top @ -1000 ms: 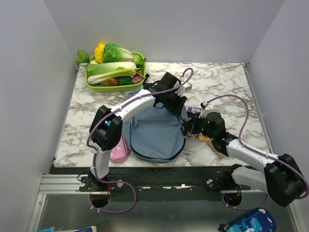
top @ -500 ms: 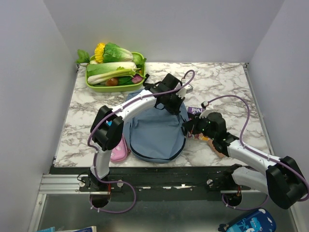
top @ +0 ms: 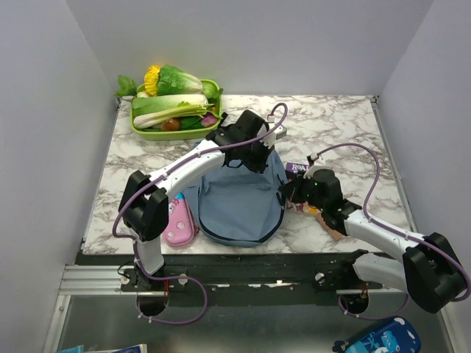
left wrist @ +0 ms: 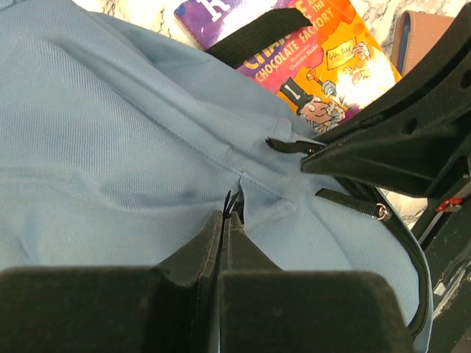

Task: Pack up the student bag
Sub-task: Unzip the student bag at the center of the board.

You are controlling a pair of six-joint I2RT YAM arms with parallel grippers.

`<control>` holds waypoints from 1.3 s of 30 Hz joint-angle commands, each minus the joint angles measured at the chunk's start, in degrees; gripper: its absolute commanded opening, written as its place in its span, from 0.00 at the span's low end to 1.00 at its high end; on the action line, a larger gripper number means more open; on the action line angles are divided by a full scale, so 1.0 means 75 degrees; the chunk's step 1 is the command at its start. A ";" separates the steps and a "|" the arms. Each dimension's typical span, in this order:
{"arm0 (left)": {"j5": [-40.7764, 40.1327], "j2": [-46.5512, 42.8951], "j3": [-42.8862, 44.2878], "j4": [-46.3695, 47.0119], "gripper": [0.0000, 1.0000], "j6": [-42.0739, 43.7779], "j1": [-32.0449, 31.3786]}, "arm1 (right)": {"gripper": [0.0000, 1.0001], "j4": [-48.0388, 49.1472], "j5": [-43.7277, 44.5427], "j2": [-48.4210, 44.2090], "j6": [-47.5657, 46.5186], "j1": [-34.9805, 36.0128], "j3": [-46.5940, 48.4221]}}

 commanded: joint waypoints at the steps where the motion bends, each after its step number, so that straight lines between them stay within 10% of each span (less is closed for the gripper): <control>1: -0.0268 -0.0516 -0.0506 0.0003 0.04 -0.0087 0.0016 | 0.01 -0.0488 0.0795 0.0003 0.0225 0.0031 0.0171; 2: -0.0268 -0.0551 -0.0600 0.0037 0.04 -0.0099 0.0016 | 0.01 -0.0500 0.0749 -0.0043 0.0179 0.0031 0.0182; 6: -0.0163 -0.0599 -0.0941 0.0272 0.04 -0.0215 0.0016 | 0.59 0.0224 0.0105 -0.0731 -0.0290 0.0031 -0.0086; 10: -0.0069 -0.0482 -0.0719 0.0284 0.04 -0.0345 0.0027 | 0.74 0.0625 -0.0293 -0.1403 -0.0934 0.0031 -0.0240; 39: 0.0177 -0.0762 -0.0519 0.0214 0.01 -0.0439 0.0016 | 0.45 0.0977 -0.0811 0.0847 -0.1790 0.0687 0.0768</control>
